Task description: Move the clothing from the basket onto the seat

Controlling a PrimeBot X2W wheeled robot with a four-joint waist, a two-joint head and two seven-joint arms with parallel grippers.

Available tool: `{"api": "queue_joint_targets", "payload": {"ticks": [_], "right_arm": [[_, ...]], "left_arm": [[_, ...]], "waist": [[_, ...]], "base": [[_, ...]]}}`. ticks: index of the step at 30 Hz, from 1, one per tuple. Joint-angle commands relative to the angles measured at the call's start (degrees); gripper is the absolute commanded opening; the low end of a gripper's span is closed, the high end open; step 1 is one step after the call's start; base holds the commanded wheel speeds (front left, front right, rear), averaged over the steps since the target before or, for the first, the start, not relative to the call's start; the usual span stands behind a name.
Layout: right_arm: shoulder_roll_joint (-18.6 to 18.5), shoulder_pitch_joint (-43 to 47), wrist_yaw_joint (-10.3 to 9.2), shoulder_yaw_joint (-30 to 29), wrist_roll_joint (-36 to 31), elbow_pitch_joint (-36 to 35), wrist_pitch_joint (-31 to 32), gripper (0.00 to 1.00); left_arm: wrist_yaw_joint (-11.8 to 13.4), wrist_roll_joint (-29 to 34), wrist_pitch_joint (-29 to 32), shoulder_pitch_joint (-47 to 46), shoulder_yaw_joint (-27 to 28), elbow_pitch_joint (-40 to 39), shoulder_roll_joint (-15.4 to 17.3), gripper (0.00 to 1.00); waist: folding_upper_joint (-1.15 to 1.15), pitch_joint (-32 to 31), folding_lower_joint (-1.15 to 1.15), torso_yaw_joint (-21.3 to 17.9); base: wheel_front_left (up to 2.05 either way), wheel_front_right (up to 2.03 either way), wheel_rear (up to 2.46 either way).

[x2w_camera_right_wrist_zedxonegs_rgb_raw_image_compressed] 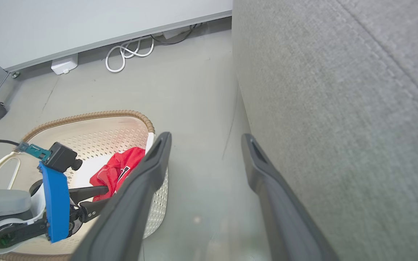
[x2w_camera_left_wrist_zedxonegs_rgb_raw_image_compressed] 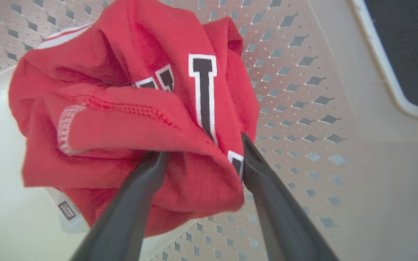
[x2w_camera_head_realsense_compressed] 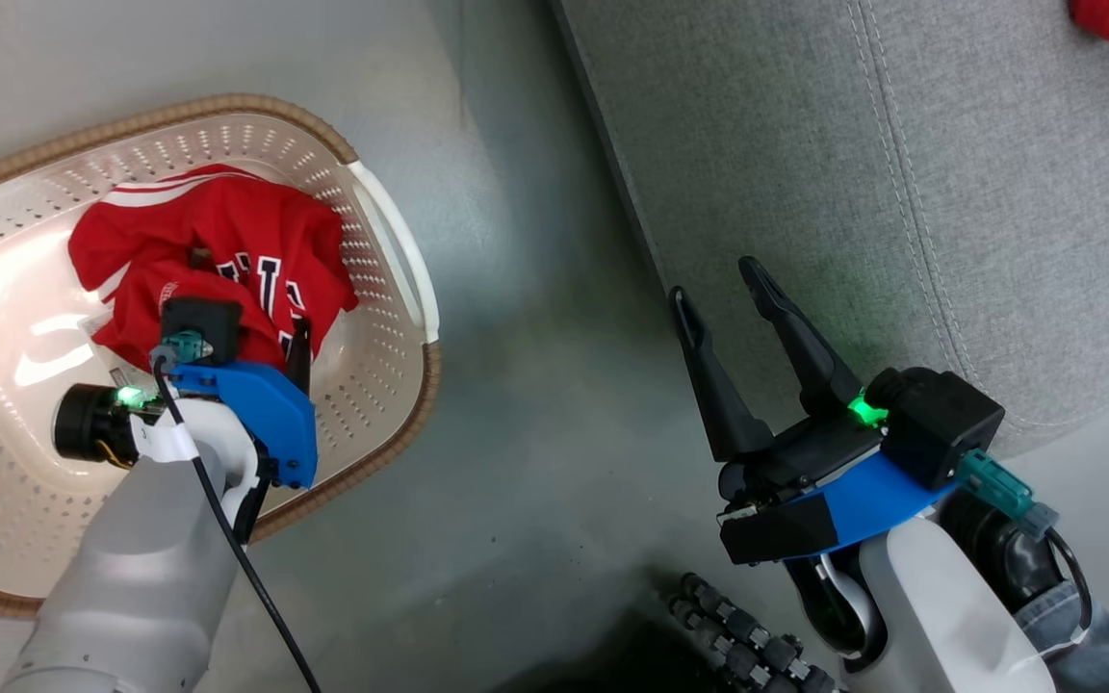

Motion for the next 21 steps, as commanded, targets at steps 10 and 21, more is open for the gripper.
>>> {"api": "queue_joint_targets", "payload": {"ticks": [10,21], "right_arm": [[0.1,-0.1,0.01,0.5,0.8,-0.1,-0.3,1.0],[0.1,-0.1,0.01,0.2,0.1,-0.3,-0.3,1.0]], "left_arm": [[2.3,0.4,-1.7,-2.5,-0.7,2.3,0.0,0.2],[1.6,-0.1,-2.5,-2.9,-1.5,3.3,-1.0,0.0]], "waist": [[0.0,0.2,-0.01,-0.5],[0.0,-0.4,-0.01,0.3]], "base": [[0.0,0.0,0.0],[0.0,0.0,0.0]]}}
